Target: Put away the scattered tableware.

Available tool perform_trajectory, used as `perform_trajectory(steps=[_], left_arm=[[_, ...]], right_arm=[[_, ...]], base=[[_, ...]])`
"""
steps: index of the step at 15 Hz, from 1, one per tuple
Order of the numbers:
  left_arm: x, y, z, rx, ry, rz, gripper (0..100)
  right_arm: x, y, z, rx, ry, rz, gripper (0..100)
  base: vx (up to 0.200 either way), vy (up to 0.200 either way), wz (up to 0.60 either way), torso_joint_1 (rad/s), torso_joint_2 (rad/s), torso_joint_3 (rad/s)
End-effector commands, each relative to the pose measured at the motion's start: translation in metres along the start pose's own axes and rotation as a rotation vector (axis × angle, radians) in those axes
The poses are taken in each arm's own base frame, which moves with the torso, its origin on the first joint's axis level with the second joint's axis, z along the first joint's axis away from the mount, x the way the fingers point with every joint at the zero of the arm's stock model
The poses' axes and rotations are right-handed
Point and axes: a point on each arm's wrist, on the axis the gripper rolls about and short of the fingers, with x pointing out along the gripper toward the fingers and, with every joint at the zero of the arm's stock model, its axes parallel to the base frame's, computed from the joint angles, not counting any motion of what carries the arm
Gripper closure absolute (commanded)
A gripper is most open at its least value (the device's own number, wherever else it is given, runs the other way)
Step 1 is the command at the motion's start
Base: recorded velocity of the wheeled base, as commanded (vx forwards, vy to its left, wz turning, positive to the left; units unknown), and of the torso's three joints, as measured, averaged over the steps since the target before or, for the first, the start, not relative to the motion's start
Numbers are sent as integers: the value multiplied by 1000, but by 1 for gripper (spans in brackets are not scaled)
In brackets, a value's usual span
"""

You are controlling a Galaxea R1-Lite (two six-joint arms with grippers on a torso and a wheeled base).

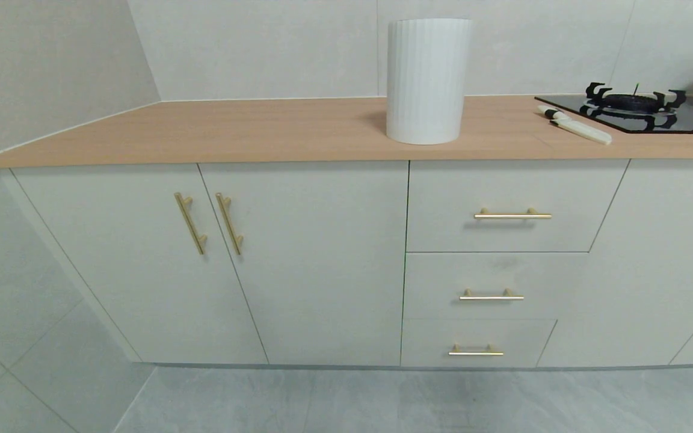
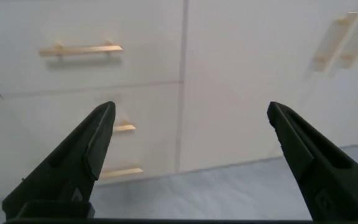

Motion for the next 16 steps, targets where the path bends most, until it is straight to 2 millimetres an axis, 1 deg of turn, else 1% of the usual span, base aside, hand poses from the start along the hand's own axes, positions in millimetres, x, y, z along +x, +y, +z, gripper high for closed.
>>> perform_trajectory(steps=[1,3,5,6,7,8,9,11,12,13,16], left_arm=[[0,0,0,0,0,0,0],[0,0,0,0,0,0,0],[0,0,0,0,0,0,0],[0,0,0,0,0,0,0],[0,0,0,0,0,0,0],[0,0,0,0,0,0,0],[0,0,0,0,0,0,0],[0,0,0,0,0,1,0],[0,0,0,0,0,0,0],[0,0,0,0,0,0,0],[0,0,0,0,0,0,0]], right_arm=[[-65,-28,-13,-2,-111,-66,0],[-78,-32,-22,6,-137,-118,0],[-91,-35,-37,5,-135,-134,0],[-92,-35,-39,4,-132,-134,0],[-88,-33,-53,5,-83,-130,0],[-85,-31,-61,21,-67,-129,0],[-83,-29,-68,26,-63,-143,0],[-86,-28,-87,29,-85,-184,0],[-82,-26,-98,23,-55,-183,0],[-82,-25,-100,22,-53,-180,0],[-81,-19,-102,55,-45,79,0]], base=[[0,0,0,0,0,0],[0,0,0,0,0,0],[0,0,0,0,0,0],[0,0,0,0,0,0],[0,0,0,0,0,0],[0,0,0,0,0,0],[0,0,0,0,0,0],[0,0,0,0,0,0],[0,0,0,0,0,0],[0,0,0,0,0,0],[0,0,0,0,0,0]])
